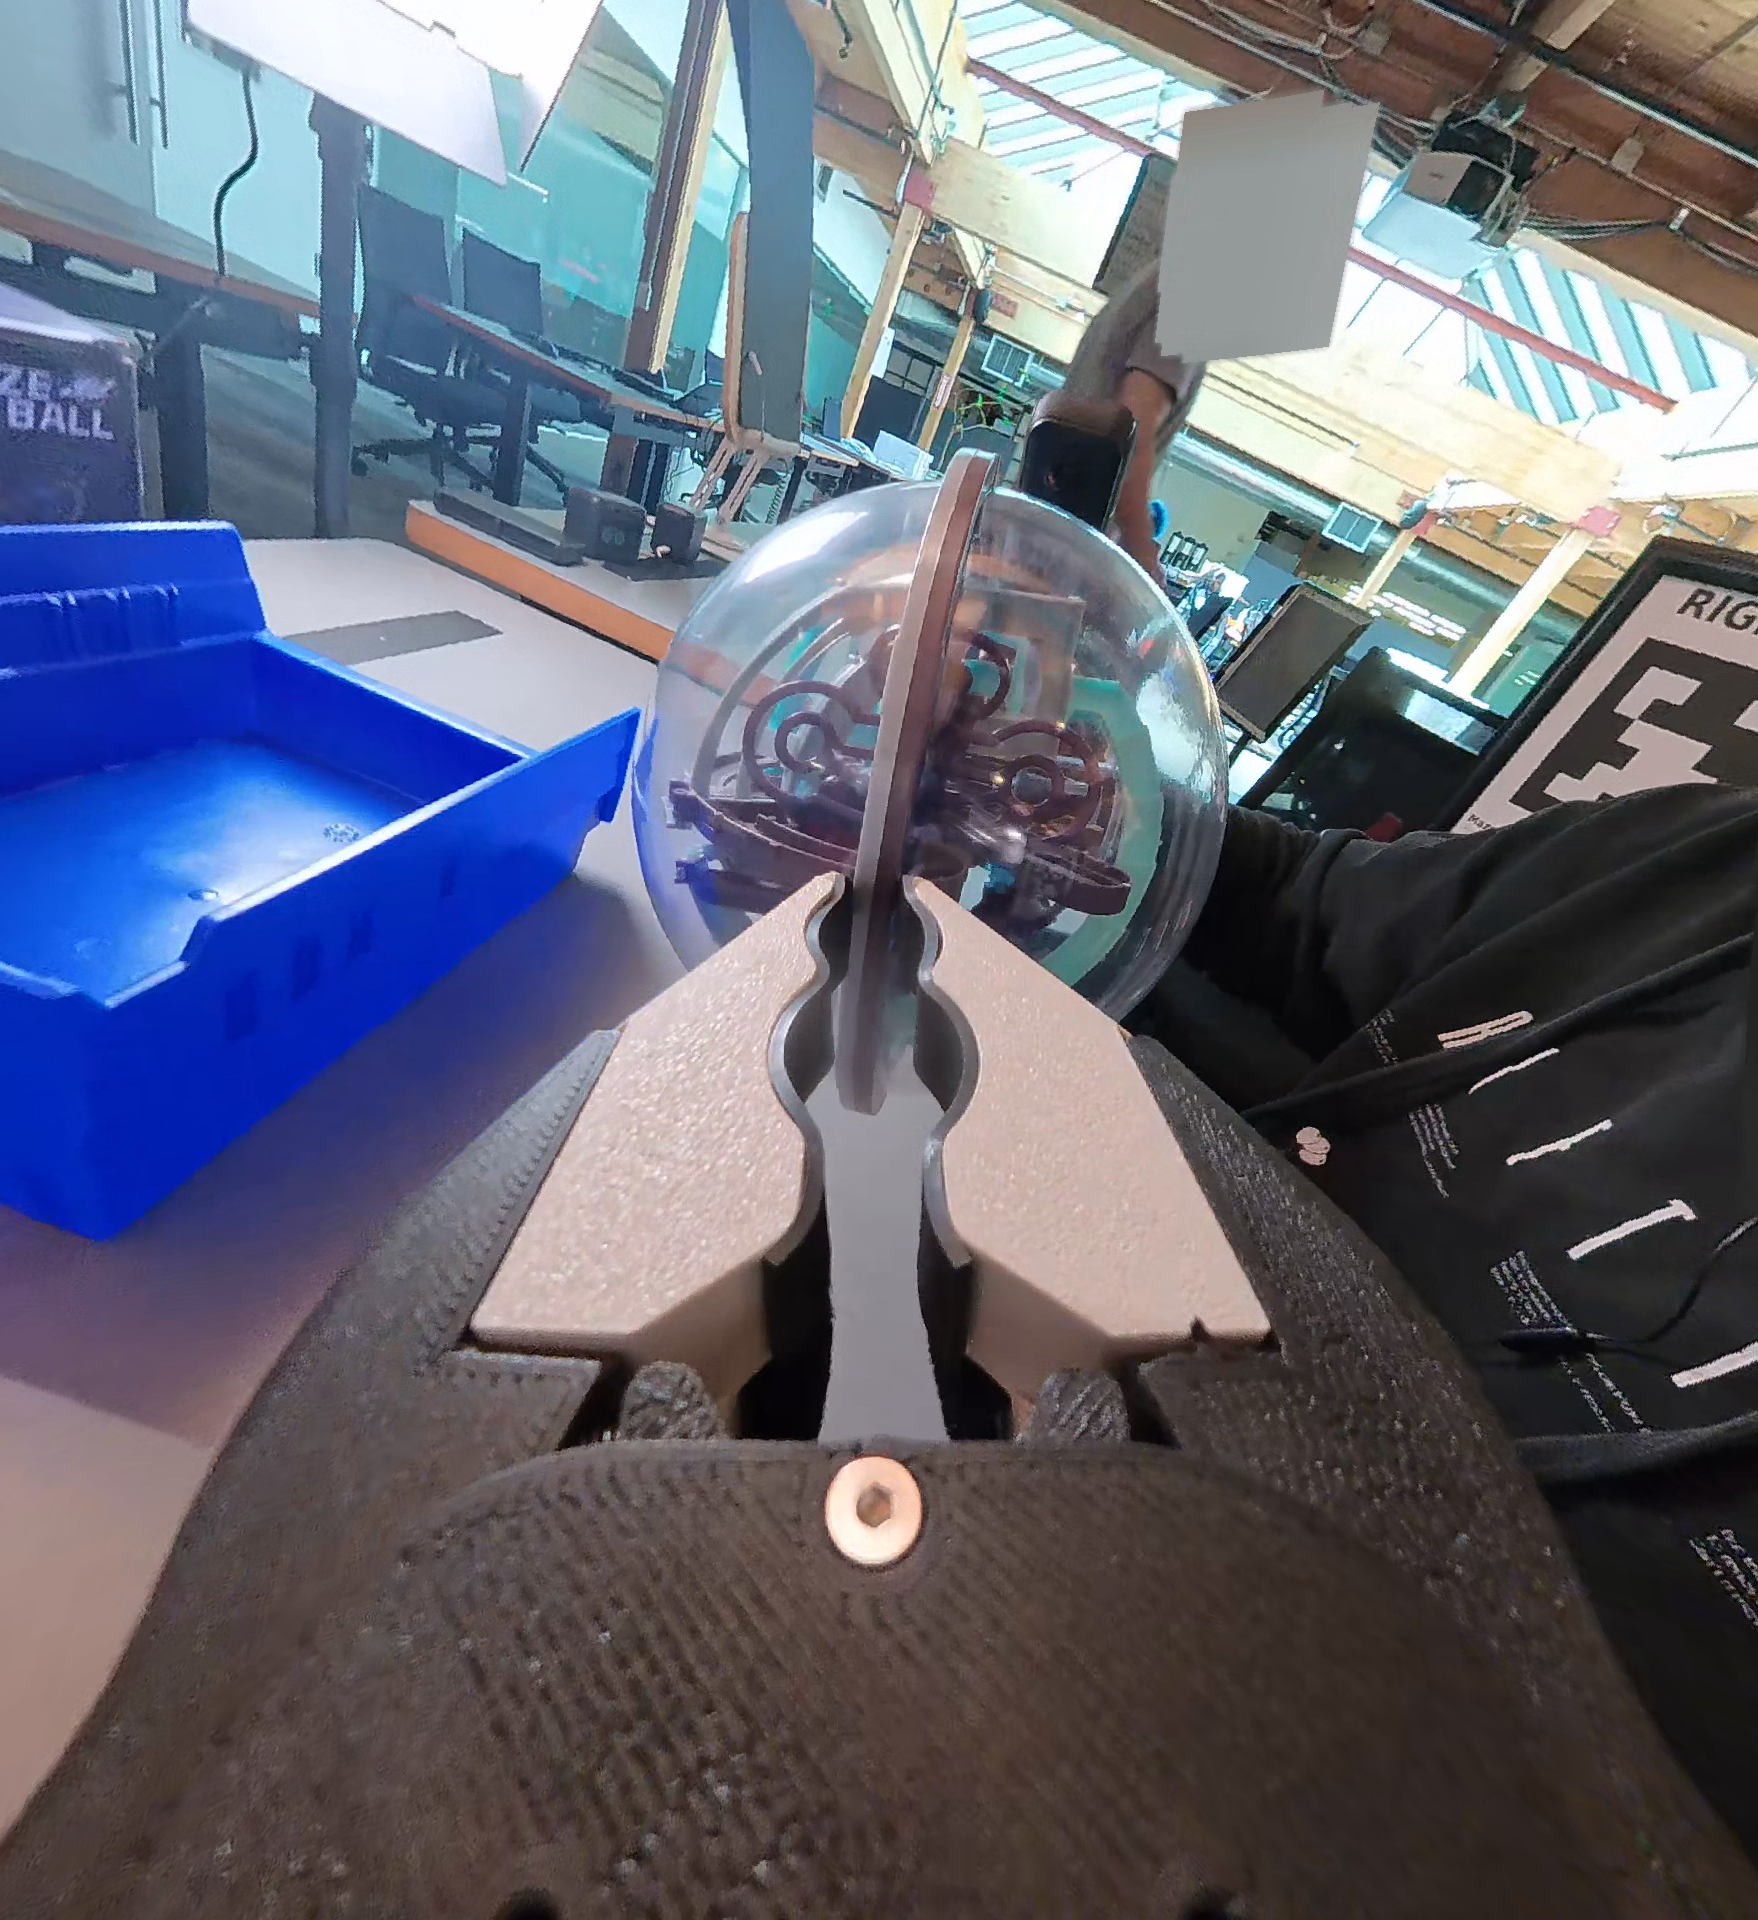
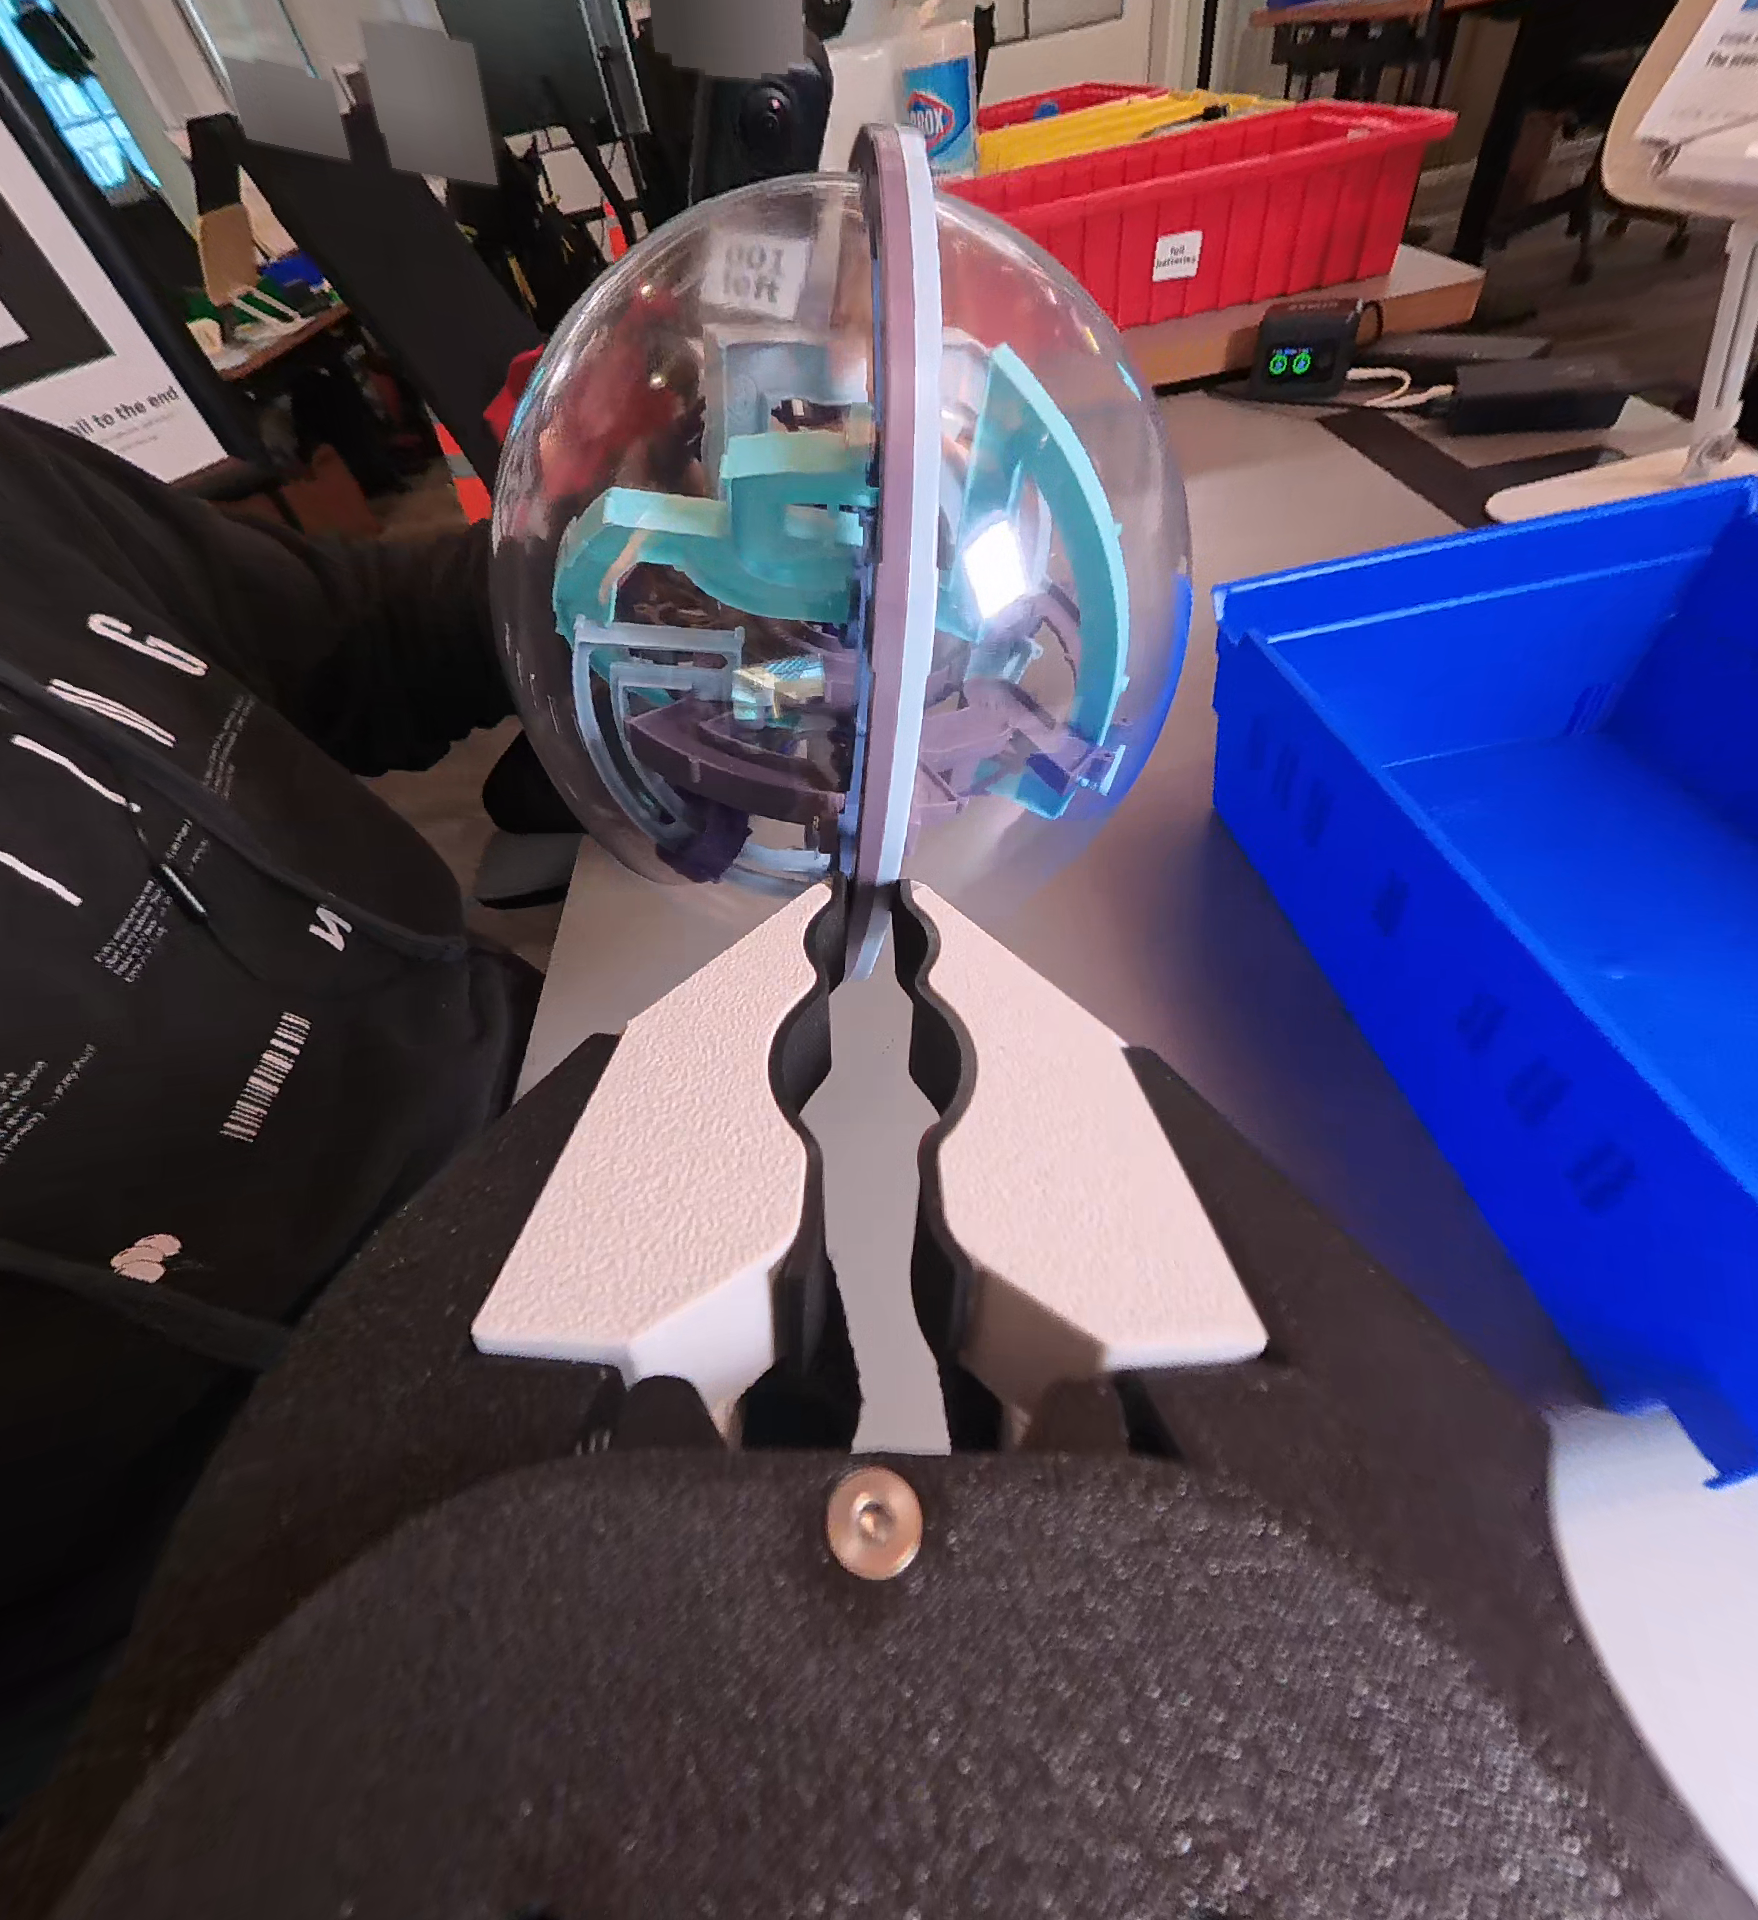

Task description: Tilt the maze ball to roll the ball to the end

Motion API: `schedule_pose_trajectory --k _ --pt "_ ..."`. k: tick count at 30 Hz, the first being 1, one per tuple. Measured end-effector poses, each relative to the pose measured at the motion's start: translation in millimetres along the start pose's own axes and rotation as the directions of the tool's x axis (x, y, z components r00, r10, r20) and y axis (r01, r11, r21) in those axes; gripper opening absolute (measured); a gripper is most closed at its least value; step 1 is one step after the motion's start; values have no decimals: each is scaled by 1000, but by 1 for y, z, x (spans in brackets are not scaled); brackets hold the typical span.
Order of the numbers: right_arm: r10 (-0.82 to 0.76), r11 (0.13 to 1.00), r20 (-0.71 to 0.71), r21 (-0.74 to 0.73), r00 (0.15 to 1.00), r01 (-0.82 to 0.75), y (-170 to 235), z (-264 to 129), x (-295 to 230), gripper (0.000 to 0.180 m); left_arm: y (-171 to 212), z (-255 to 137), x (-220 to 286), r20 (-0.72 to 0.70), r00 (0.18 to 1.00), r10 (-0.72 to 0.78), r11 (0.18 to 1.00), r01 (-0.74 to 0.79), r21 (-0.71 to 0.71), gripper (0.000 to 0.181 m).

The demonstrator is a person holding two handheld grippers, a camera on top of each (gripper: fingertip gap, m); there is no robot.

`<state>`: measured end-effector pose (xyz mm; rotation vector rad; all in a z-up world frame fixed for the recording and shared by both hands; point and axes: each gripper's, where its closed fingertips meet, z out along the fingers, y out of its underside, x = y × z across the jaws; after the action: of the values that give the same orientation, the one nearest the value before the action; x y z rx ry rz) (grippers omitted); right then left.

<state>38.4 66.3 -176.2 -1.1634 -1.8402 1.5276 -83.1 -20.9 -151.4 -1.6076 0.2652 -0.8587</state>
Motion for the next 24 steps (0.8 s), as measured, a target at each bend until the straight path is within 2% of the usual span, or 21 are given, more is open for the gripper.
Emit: schedule_pose_trajectory --k 12,24 --pt "215 974 57 -78 975 -211 42 8 5 6 33 4 -17 8 968 -251 968 251 -2 7" --pt "468 880 113 -151 876 -450 74 11 3 6 68 8 -29 39 871 -490 870 491 -48 7"
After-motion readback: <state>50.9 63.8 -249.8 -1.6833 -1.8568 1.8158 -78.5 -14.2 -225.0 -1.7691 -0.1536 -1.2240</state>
